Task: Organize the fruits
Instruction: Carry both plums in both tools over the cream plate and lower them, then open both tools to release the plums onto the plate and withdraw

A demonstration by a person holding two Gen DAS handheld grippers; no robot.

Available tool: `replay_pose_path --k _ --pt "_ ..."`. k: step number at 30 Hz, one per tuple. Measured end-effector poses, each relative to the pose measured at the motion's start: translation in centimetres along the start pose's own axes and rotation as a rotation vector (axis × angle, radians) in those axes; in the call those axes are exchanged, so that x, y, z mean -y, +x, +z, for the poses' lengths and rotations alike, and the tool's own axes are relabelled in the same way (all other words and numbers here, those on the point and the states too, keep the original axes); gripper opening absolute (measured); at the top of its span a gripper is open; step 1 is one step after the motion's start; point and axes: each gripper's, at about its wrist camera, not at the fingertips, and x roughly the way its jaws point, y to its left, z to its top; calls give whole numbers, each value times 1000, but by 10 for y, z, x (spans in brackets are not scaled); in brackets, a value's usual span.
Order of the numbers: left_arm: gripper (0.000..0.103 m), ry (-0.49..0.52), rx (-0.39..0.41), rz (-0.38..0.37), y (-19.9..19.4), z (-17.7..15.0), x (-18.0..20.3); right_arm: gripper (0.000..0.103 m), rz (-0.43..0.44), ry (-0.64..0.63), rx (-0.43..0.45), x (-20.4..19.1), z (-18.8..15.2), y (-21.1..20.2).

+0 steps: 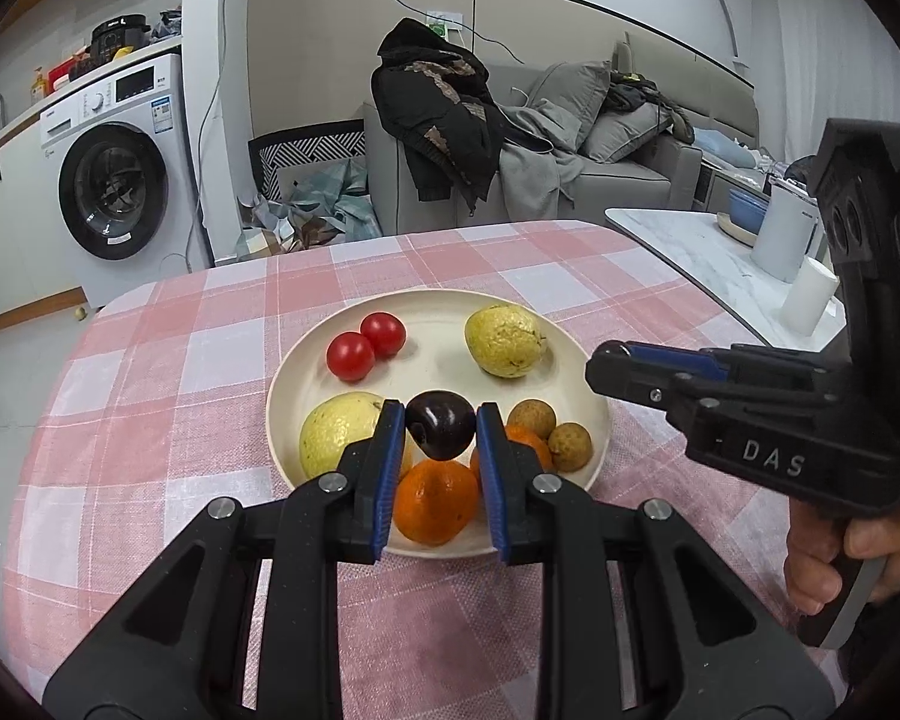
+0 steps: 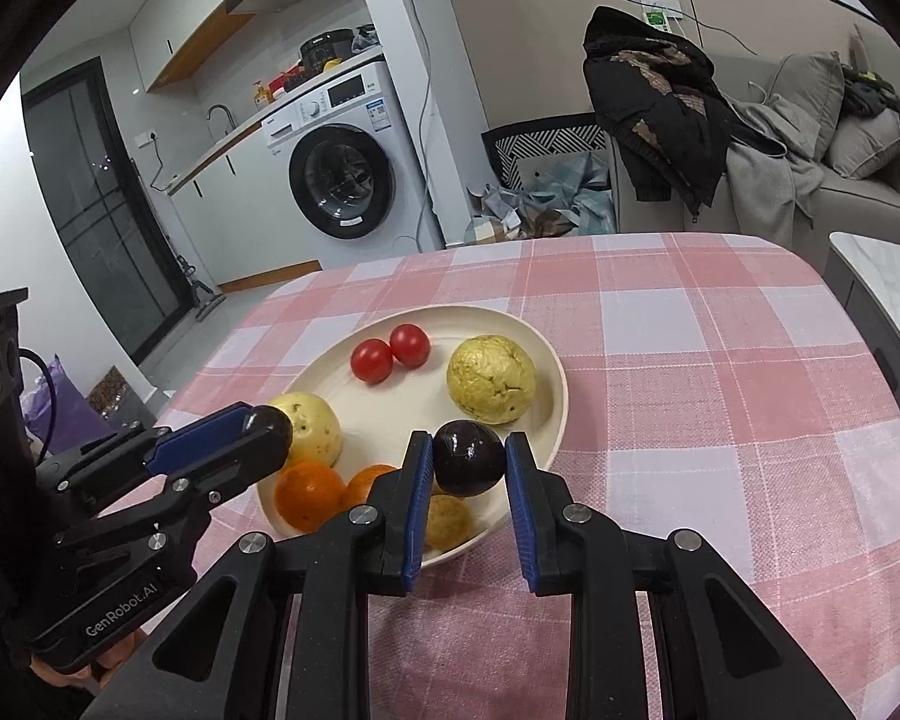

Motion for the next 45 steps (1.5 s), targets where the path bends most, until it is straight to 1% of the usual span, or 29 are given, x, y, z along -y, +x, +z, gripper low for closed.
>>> replay_pose_path --k 8,16,20,22,24,25,26,27,28,29,30,31,32,33,34,35,36,38,39,40,41,45 --pt "22 -14 15 -2 11 -5 -1 25 -15 -19 4 -2 -1 5" --pt "22 -11 6 15 20 -8 0 25 -40 -44 -12 -4 -4 12" --pt "22 9 7 30 22 -11 4 31 -44 -46 -11 -5 -5 11" --pt "22 13 2 28 22 -12 5 35 -43 -53 -6 -6 -5 9" --pt "23 18 4 28 21 -13 6 37 -49 -64 3 -8 -5 7" --pt "25 21 7 33 20 -14 6 39 -53 -69 10 -9 -5 5" --pt "27 22 11 39 19 -14 6 44 -56 -72 17 -9 -4 3" --pt "34 23 17 41 16 -15 4 48 -53 -72 23 -8 -4 2" --pt "44 22 22 44 13 -16 3 52 -51 -71 28 -8 -5 0" --pt "49 20 30 48 11 -16 2 56 -49 -74 35 -7 -5 -2" --pt "58 17 38 55 8 -17 0 59 -52 -80 41 -7 -5 -4" --pt "67 16 47 61 4 -19 -2 66 -55 -88 45 -8 -6 -5" --pt "71 14 53 66 0 -21 -3 74 -55 -96 49 -8 -8 -8" --pt "78 14 57 70 -3 -22 -3 79 -52 -101 52 -9 -9 -9" --pt "82 14 63 74 -7 -23 -4 83 -53 -104 54 -10 -10 -11" --pt "82 15 68 75 -11 -25 -5 89 -57 -109 59 -10 -12 -13" --pt "83 18 69 70 -14 -26 -6 92 -61 -116 64 -11 -13 -16" --pt "87 22 70 67 -22 -30 -8 101 -65 -126 74 -11 -16 -20" --pt "91 24 73 73 -26 -33 -9 103 -63 -125 83 -10 -17 -24" --pt "98 25 75 79 -29 -34 -11 103 -59 -119 91 -9 -18 -27" --pt "102 26 78 86 -33 -37 -11 103 -51 -109 94 -8 -18 -29" --pt "102 8 83 77 -50 -44 -16 103 -26 -88 96 -5 -22 -38"
